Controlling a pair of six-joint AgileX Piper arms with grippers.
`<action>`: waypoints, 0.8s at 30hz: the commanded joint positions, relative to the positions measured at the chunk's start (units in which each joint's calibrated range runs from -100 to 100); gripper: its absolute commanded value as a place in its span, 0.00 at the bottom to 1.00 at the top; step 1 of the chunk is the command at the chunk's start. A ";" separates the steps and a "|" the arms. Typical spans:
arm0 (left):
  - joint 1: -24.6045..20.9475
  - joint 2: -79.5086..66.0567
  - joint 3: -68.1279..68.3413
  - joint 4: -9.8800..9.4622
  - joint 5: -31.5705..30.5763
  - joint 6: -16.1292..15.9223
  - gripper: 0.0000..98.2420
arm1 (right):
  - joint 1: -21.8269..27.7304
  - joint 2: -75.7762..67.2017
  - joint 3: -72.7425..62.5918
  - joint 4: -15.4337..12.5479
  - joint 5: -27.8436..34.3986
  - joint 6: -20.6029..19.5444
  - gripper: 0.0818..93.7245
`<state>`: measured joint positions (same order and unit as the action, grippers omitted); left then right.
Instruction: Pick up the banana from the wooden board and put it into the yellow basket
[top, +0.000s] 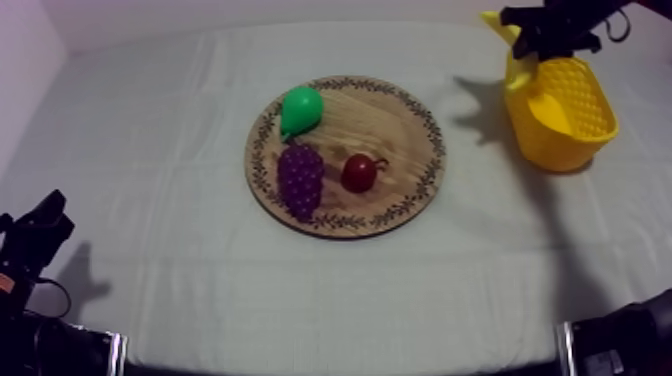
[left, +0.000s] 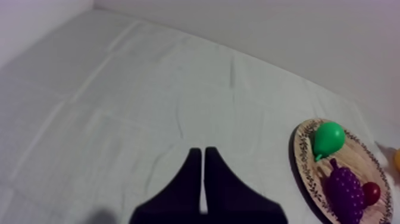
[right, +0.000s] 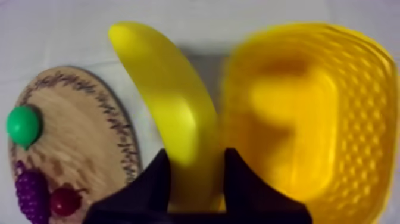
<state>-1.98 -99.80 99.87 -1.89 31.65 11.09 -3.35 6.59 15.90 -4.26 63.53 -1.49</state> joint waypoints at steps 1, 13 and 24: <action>-0.01 -0.03 0.02 0.01 0.04 -0.03 0.00 | 2.32 -0.02 1.15 0.31 -0.91 0.09 0.11; -0.01 -0.03 0.02 0.01 0.04 -0.03 0.00 | 7.82 3.20 2.68 0.98 -3.62 0.96 0.12; -0.01 -0.03 0.02 0.01 0.04 -0.02 0.00 | 8.75 8.51 3.82 1.43 -7.86 0.82 0.13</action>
<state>-1.98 -99.80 99.87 -1.89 31.73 11.06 5.36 14.97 19.66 -2.99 56.26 -0.59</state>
